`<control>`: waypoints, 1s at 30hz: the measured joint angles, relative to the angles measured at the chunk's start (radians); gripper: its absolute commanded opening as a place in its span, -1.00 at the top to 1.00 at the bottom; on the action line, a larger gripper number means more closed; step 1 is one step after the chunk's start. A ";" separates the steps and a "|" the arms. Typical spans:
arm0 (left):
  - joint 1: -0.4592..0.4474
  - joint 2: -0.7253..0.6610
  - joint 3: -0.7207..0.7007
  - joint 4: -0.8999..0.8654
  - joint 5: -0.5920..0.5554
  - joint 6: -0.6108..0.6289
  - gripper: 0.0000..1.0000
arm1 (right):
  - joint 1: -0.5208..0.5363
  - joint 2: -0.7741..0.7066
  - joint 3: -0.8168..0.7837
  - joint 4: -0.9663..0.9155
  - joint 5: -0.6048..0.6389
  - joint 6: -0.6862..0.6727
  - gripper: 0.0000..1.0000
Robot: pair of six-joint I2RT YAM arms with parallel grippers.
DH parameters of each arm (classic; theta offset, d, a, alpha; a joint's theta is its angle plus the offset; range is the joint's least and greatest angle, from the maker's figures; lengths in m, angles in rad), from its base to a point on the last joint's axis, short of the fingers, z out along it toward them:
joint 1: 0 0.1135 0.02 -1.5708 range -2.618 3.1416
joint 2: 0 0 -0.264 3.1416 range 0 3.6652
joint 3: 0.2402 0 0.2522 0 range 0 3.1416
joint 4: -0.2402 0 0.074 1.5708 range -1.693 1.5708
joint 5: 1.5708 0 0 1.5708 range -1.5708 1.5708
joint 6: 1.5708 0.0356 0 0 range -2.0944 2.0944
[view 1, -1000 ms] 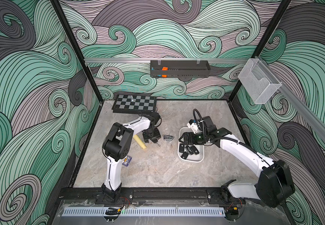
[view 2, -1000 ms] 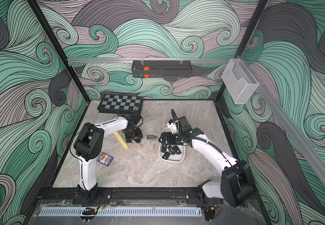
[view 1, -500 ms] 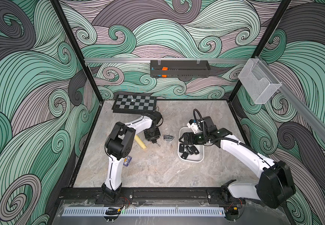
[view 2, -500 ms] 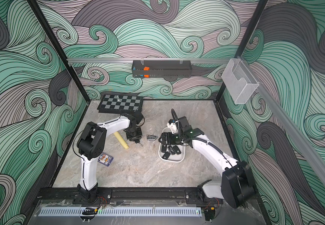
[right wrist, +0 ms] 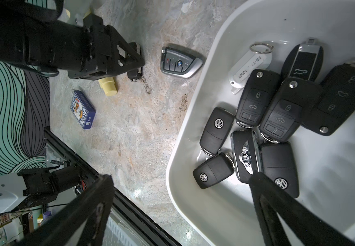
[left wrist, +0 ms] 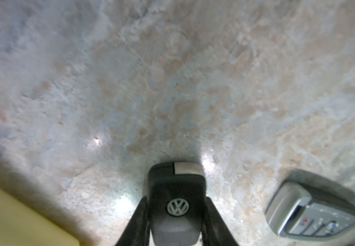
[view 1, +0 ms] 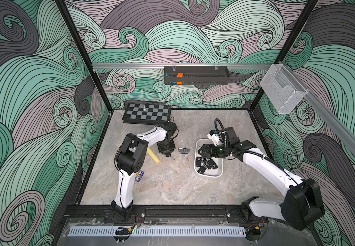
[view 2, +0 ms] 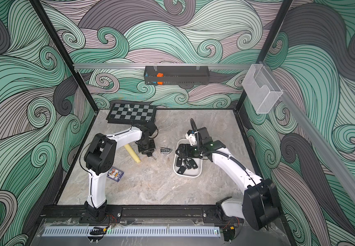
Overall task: Place the car key into the storage box
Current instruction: Pick up the car key from the center of the board, then place the car key in the storage box.
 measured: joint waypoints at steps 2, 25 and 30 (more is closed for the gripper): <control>0.000 -0.006 -0.006 0.013 0.019 0.008 0.43 | -0.009 -0.004 0.000 -0.012 0.014 0.004 -0.98; -0.188 -0.113 0.167 0.114 0.293 0.153 0.45 | -0.171 -0.215 -0.108 -0.129 0.119 0.089 -0.98; -0.246 -0.065 0.284 0.071 0.293 0.216 0.45 | -0.214 -0.275 -0.143 -0.143 0.120 0.122 -0.98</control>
